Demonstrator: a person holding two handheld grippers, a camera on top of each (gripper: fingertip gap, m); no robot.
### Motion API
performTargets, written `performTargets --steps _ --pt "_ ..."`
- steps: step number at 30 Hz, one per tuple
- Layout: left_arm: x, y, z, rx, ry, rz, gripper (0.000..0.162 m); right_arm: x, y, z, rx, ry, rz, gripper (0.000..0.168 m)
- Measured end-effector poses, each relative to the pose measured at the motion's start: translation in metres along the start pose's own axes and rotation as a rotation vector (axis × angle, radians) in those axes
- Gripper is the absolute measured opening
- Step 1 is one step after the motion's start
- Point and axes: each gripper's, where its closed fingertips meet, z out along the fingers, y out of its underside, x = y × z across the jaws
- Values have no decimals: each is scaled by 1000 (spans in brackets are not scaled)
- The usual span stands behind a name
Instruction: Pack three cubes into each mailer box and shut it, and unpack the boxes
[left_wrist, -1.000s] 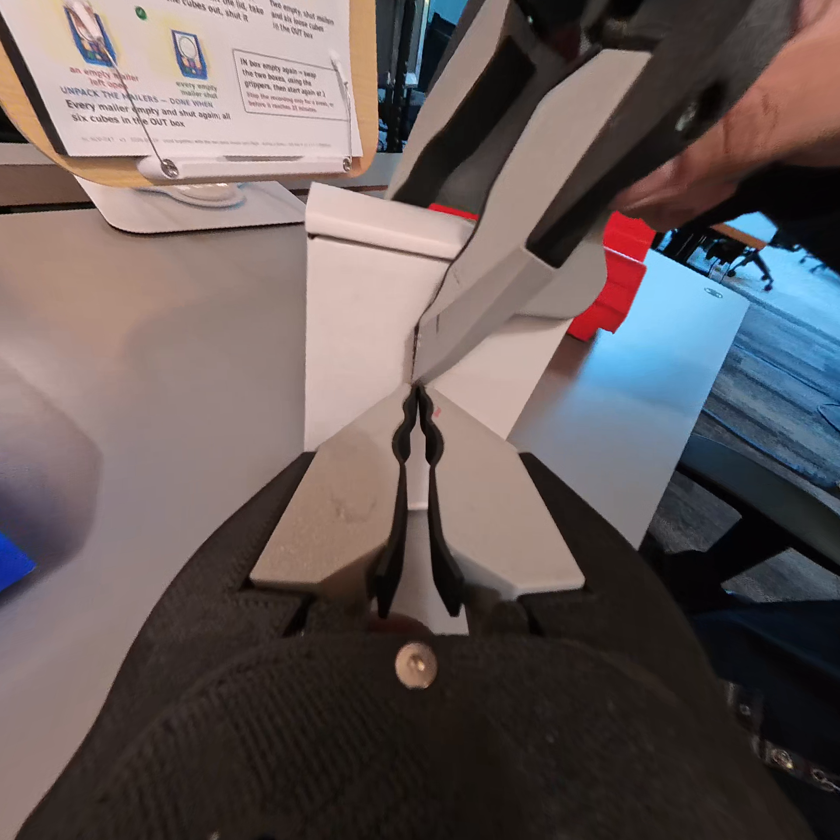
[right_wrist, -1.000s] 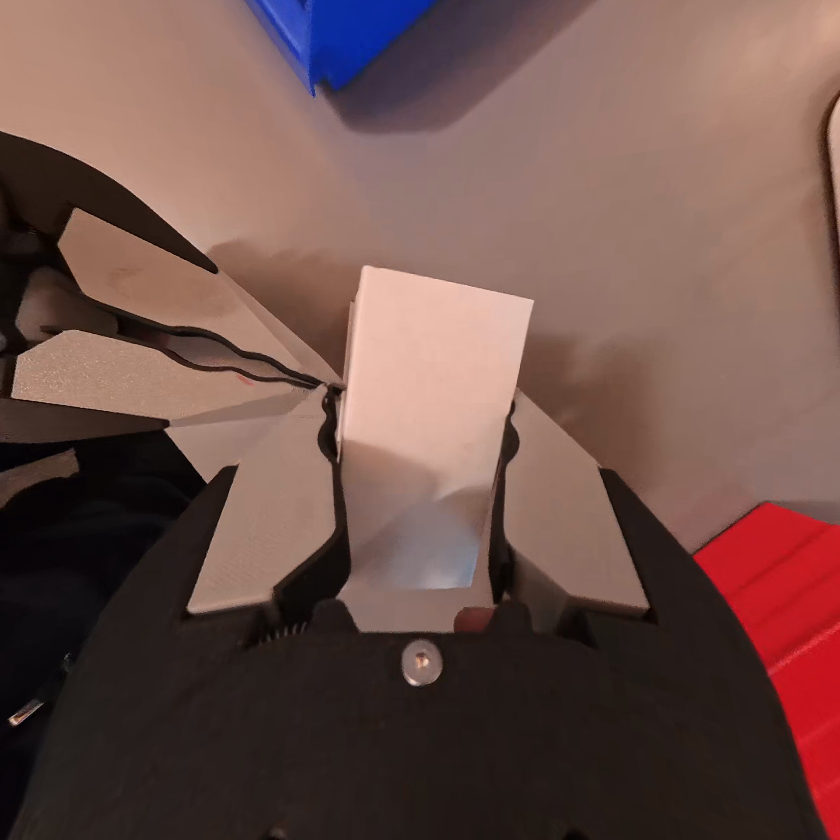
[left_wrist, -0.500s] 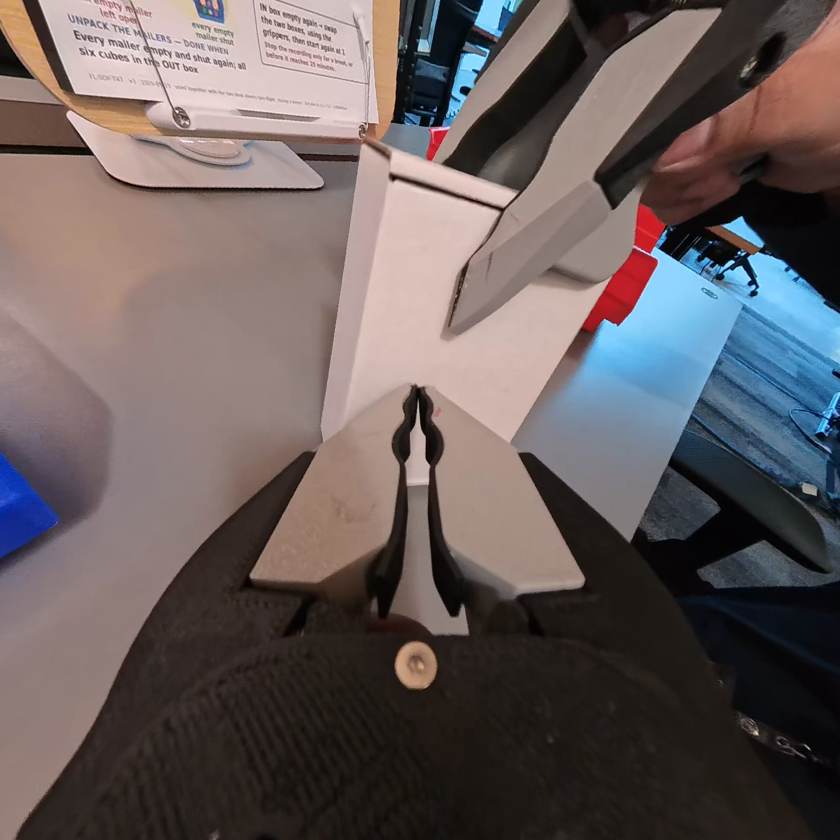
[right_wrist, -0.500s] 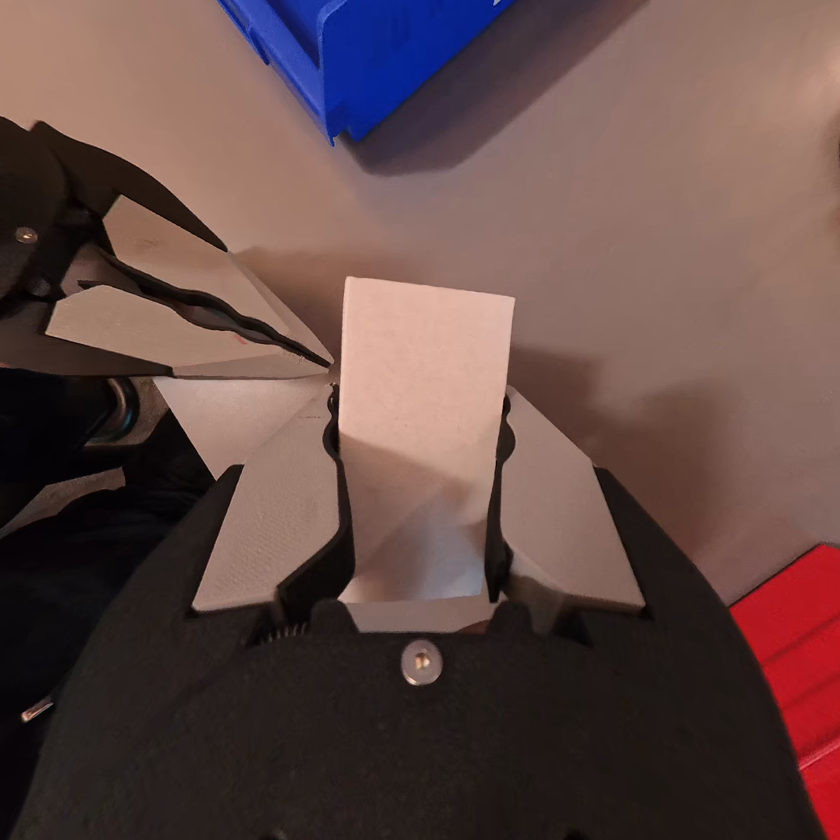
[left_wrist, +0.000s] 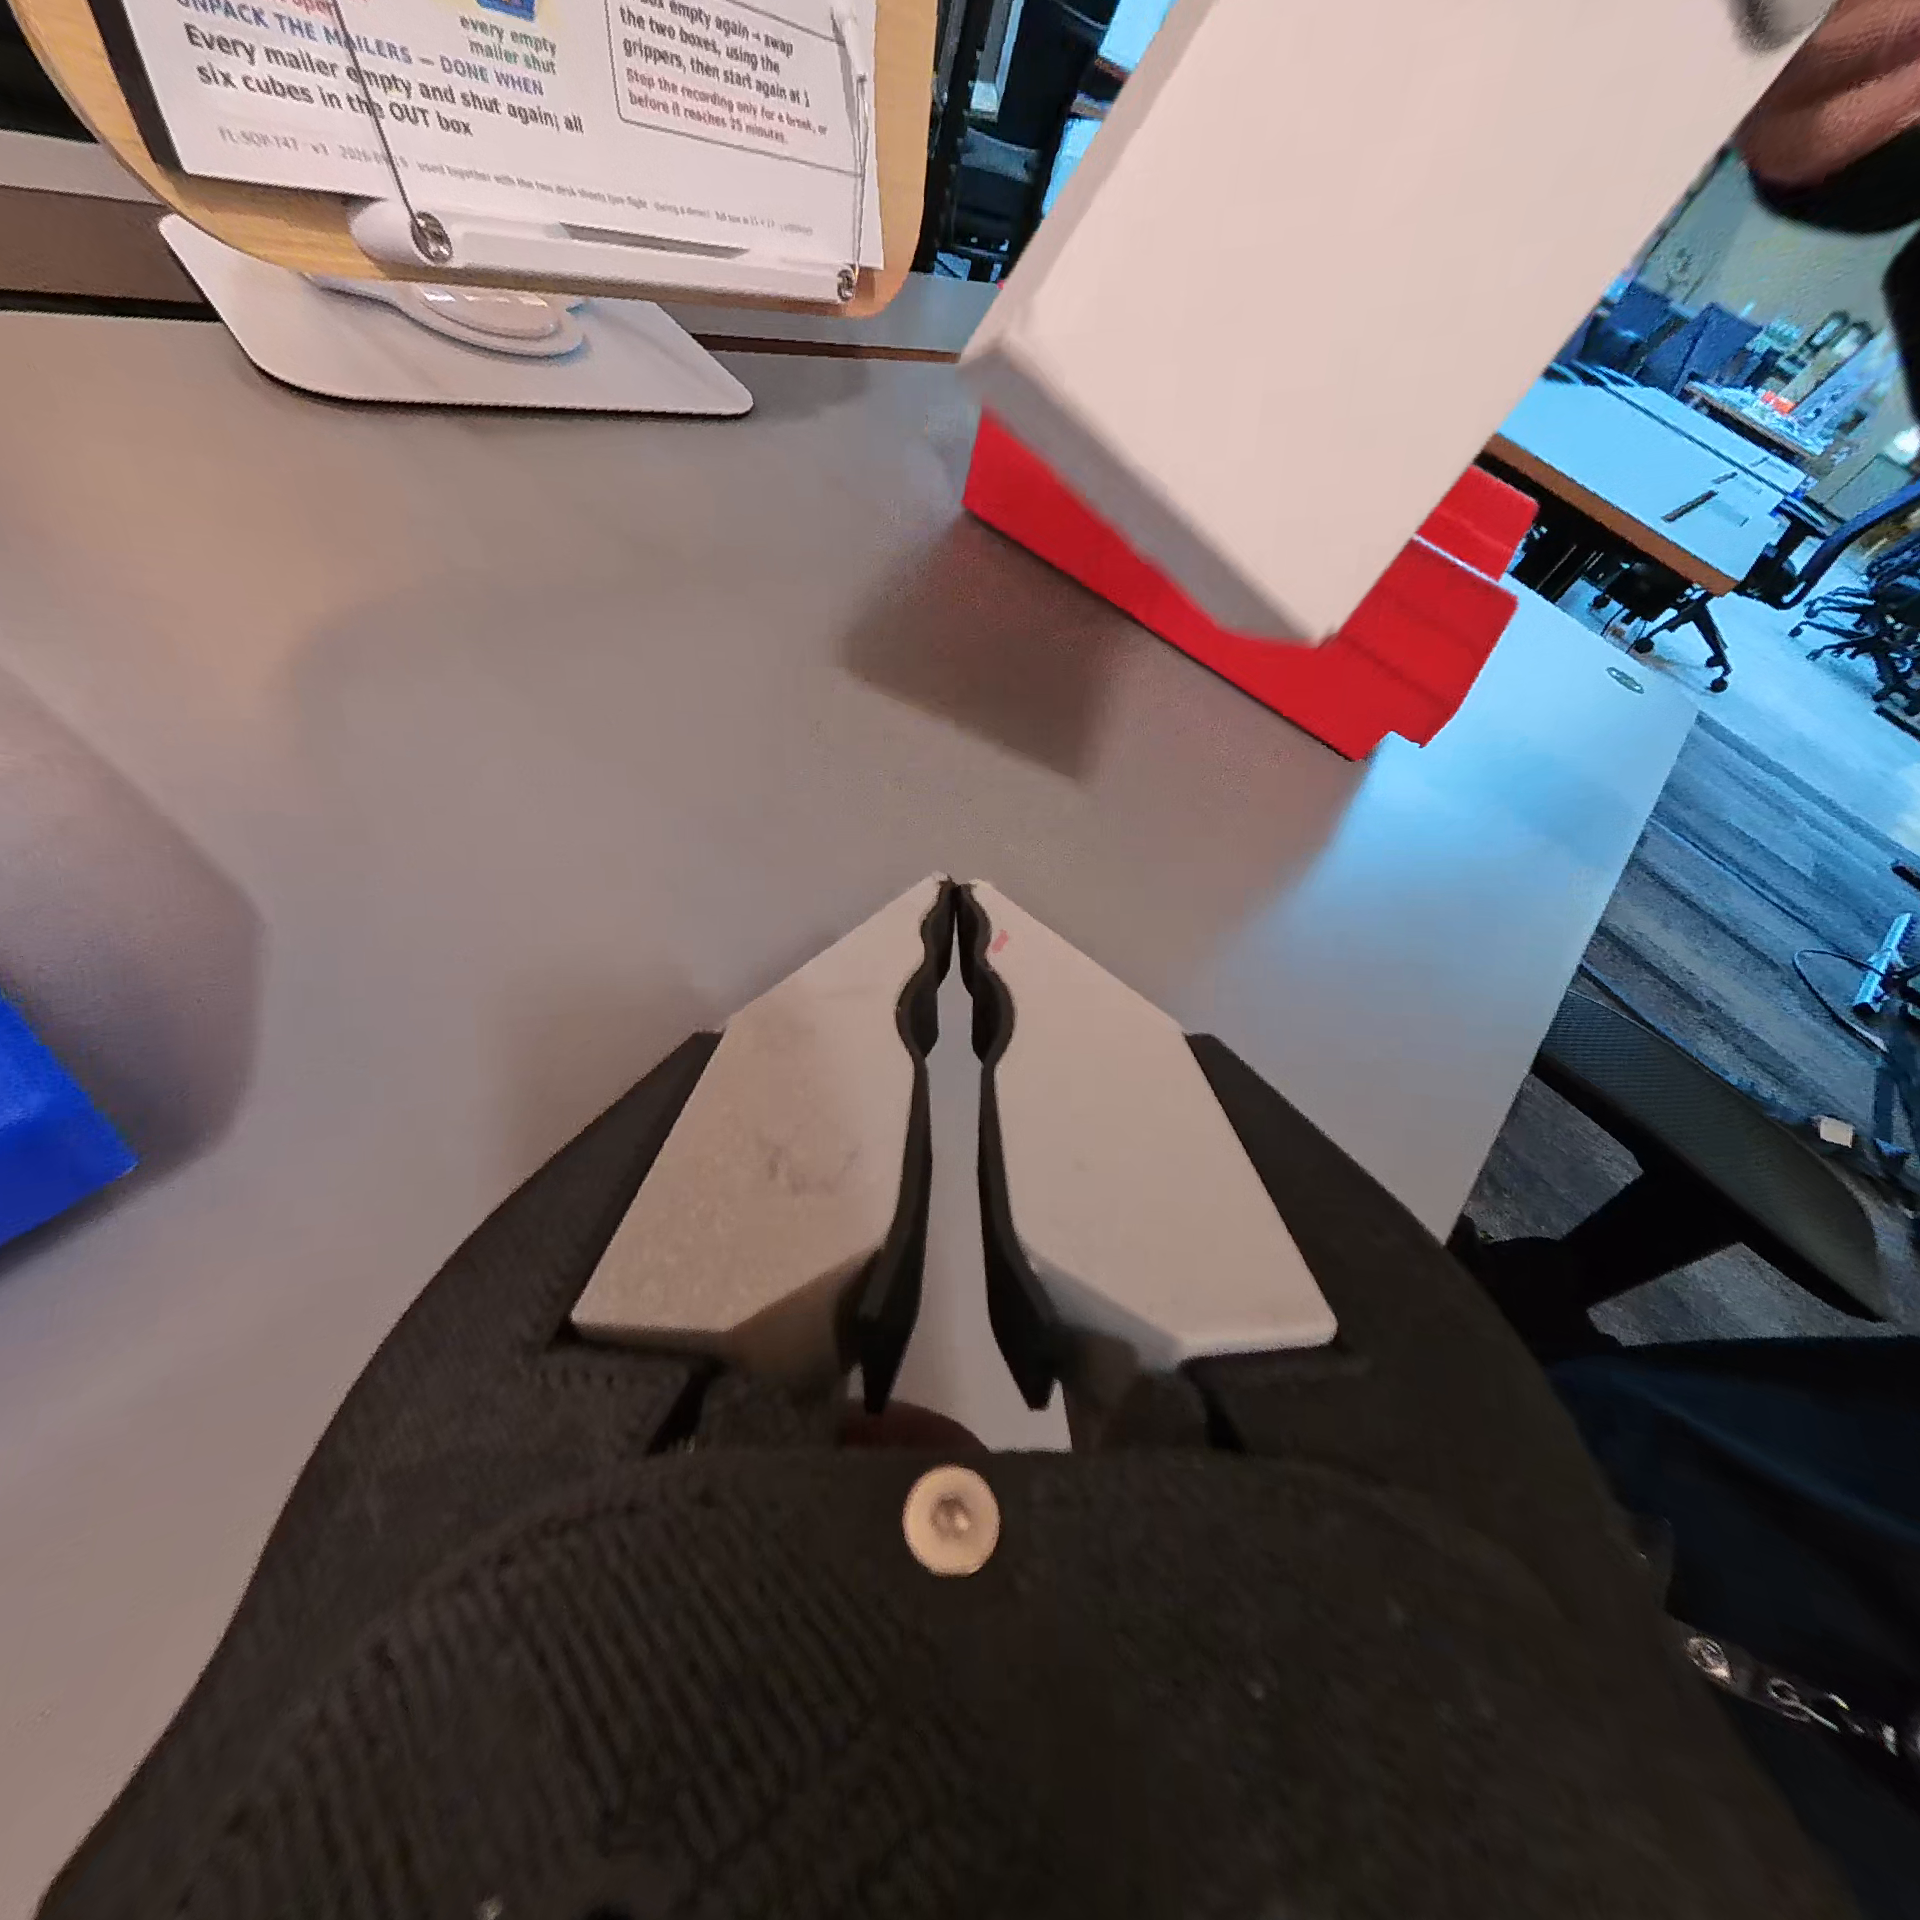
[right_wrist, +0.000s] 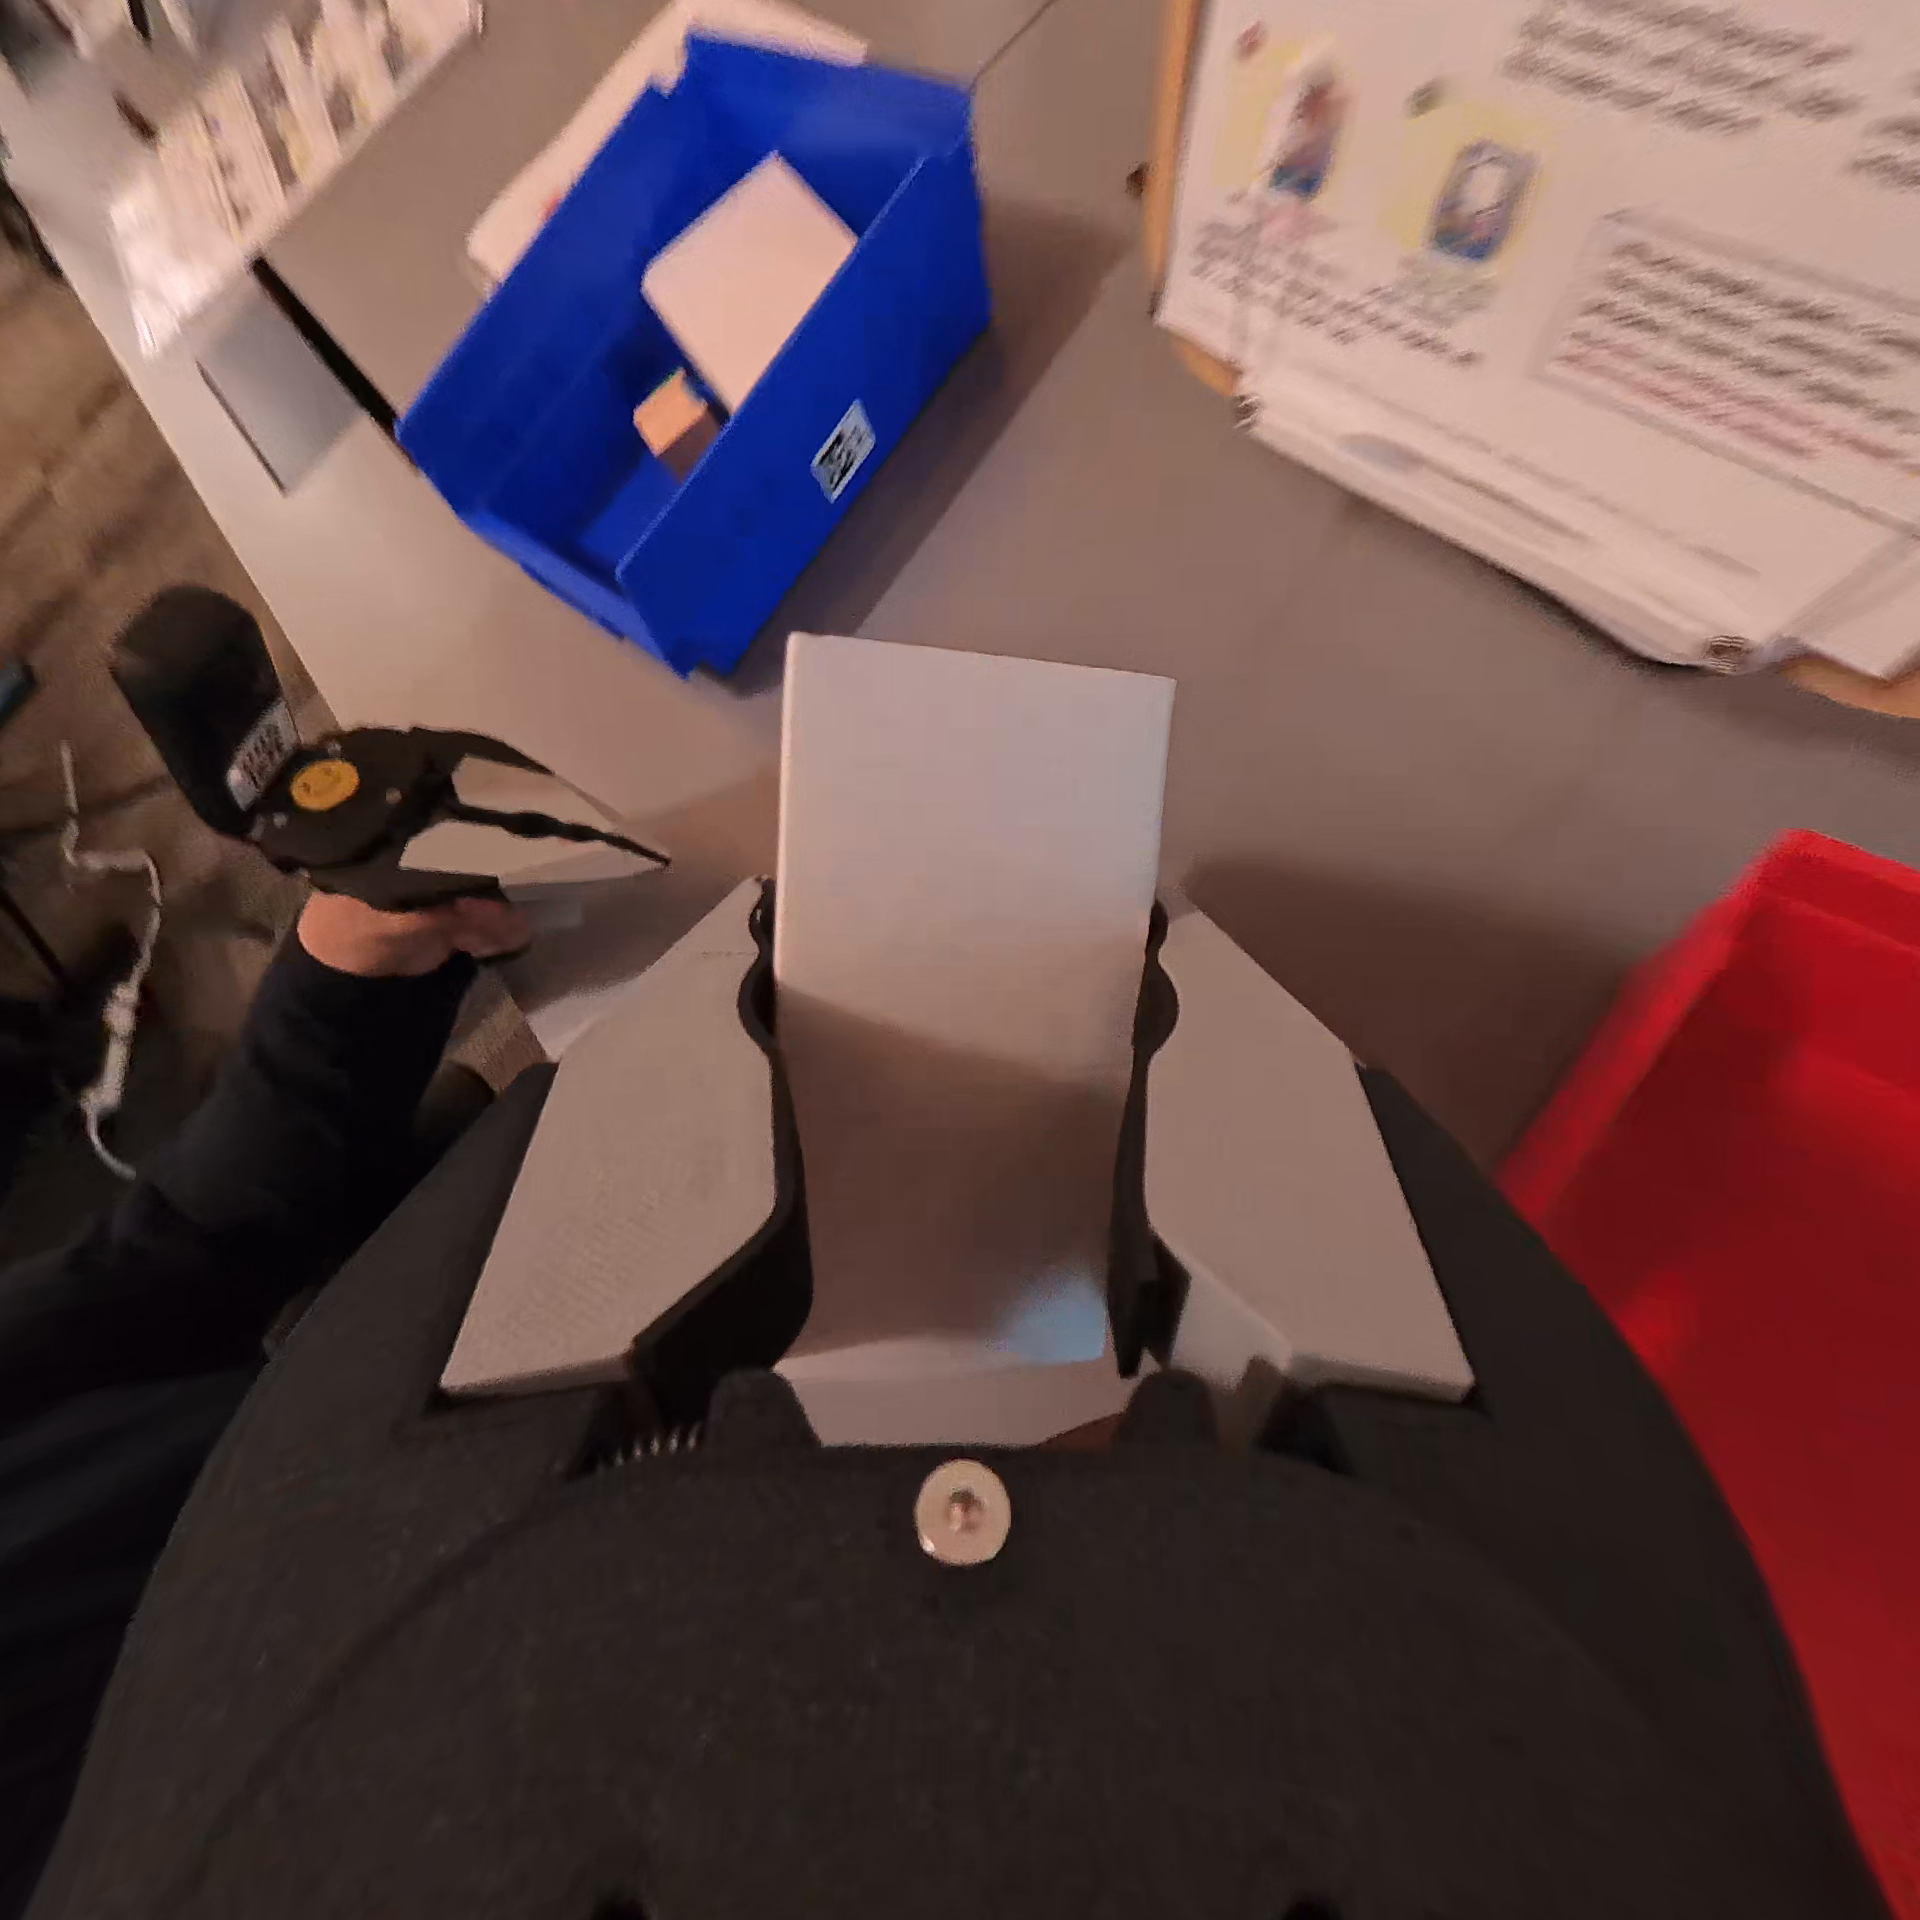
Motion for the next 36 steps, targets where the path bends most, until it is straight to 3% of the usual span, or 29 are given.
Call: performTargets --steps 7,16,33,36 --pt "4 9 11 -35 7 3 0 104 8 -93 194 110 208 67" --pt "1 23 22 -77 5 -10 0 221 57 -160 372 199 489 66" --pt "-6 34 29 -100 25 -88 0 272 104 -47 167 198 571 69" --pt "-5 34 29 -101 37 -100 0 289 98 -42 186 298 493 86"
